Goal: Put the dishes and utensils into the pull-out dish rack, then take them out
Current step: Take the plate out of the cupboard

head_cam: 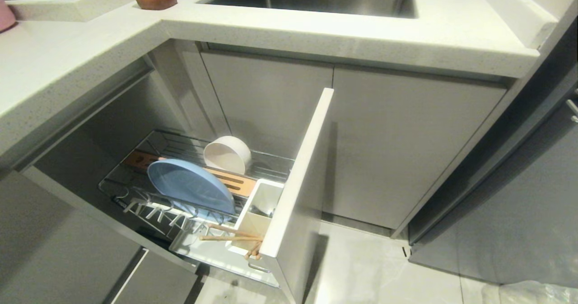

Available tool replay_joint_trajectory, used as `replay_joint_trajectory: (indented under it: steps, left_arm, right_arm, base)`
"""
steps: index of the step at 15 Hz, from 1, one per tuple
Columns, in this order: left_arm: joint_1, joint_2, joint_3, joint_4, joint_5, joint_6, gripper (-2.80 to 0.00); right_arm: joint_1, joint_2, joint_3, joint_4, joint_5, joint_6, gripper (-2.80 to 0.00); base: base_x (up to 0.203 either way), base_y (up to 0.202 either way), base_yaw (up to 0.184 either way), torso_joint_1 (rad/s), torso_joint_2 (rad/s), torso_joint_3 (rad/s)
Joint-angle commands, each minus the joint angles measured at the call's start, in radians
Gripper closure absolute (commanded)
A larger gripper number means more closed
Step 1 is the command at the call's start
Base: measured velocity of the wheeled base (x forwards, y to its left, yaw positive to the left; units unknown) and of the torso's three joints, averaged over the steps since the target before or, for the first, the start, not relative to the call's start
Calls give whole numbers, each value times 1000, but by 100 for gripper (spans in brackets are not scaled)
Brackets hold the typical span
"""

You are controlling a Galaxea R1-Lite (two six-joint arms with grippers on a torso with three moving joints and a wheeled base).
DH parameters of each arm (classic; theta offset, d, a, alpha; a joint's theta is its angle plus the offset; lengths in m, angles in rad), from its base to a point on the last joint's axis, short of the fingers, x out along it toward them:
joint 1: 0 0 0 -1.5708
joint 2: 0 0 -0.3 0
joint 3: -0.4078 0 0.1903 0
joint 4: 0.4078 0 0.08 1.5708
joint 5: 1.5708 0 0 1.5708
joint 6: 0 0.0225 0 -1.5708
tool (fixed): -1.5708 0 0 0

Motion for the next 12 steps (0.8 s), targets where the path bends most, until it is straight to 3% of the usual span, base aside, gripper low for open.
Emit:
replay_joint_trajectory:
  steps: [1, 3, 6, 8, 11, 12]
  left_arm:
    - [0, 1, -30, -11, 4, -7, 0]
    - [1, 4, -202, -12, 26, -5, 0]
    - [5, 71, -535, 62, 61, 105, 0]
    - [21, 217, -750, 89, 68, 138, 0]
    - [34, 469, -1004, 109, 73, 113, 0]
    - [35, 556, -1078, 113, 74, 67, 0]
  right_arm:
    - [0, 1, 0, 0, 0, 0, 0]
    - [0, 1, 0, 0, 0, 0, 0]
    - [0, 1, 0, 0, 0, 0, 0]
    - [0, 1, 0, 0, 0, 0, 0]
    - [0, 1, 0, 0, 0, 0, 0]
    - [0, 1, 0, 0, 0, 0, 0]
  base:
    - [0, 0, 0, 0, 0, 0]
    - [0, 0, 0, 0, 0, 0]
    - [0, 0, 0, 0, 0, 0]
    - [0, 0, 0, 0, 0, 0]
    - [0, 0, 0, 0, 0, 0]
    - [0, 0, 0, 0, 0, 0]
